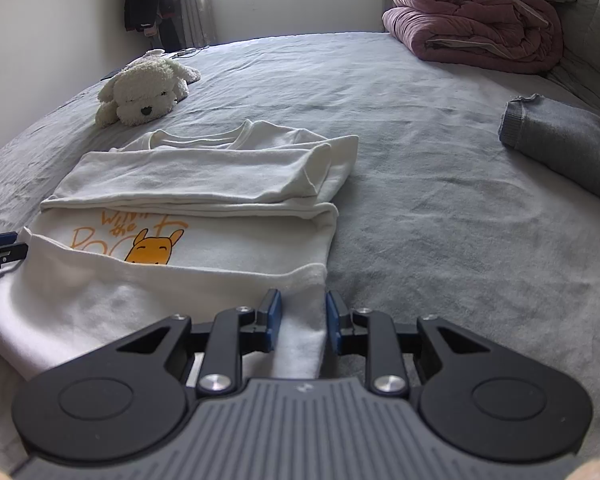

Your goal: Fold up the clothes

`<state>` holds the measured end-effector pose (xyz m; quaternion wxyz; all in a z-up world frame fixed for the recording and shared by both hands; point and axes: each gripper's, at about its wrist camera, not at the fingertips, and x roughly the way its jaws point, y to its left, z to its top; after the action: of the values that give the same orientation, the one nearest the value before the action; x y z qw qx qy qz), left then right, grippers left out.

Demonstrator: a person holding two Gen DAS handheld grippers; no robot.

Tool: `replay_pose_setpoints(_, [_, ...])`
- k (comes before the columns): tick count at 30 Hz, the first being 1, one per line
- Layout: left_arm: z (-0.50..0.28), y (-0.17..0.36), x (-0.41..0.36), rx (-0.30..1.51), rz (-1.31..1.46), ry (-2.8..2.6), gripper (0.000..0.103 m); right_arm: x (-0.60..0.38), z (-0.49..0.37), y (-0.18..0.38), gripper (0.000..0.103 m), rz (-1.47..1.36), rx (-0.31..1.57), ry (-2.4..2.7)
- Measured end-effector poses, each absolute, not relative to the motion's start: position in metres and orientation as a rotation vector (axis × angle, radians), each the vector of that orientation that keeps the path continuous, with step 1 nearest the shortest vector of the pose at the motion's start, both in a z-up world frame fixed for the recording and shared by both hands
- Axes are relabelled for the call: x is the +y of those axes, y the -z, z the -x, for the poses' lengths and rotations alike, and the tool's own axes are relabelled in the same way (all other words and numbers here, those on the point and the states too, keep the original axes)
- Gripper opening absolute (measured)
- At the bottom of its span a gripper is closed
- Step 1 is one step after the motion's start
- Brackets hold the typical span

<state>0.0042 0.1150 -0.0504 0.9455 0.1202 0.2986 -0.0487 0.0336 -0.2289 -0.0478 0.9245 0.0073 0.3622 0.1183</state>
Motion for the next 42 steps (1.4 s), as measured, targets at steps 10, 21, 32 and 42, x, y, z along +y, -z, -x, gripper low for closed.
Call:
replay_pose_setpoints(10, [-0.003,0.049,0.113,0.595,-0.247,0.107,0.022,-0.223,-0.029,0.046,0.026,0.023,0.715,-0.226])
replay_pose_setpoints(21, [-0.004,0.037,0.133,0.584,-0.049,0.081,0.006,-0.211,-0.015,0.033,0.006,0.131,0.599,-0.197])
replay_pose_setpoints(32, [0.011,0.013,0.132,0.419,-0.044,-0.004,0.007,-0.207,0.003,0.009,0.005,0.203,0.385,-0.149])
replay_pose_setpoints(42, [-0.025,0.038,0.123,0.445,-0.068,-0.097,0.007,-0.197,-0.031,0.036,0.005,0.258,0.399,-0.123])
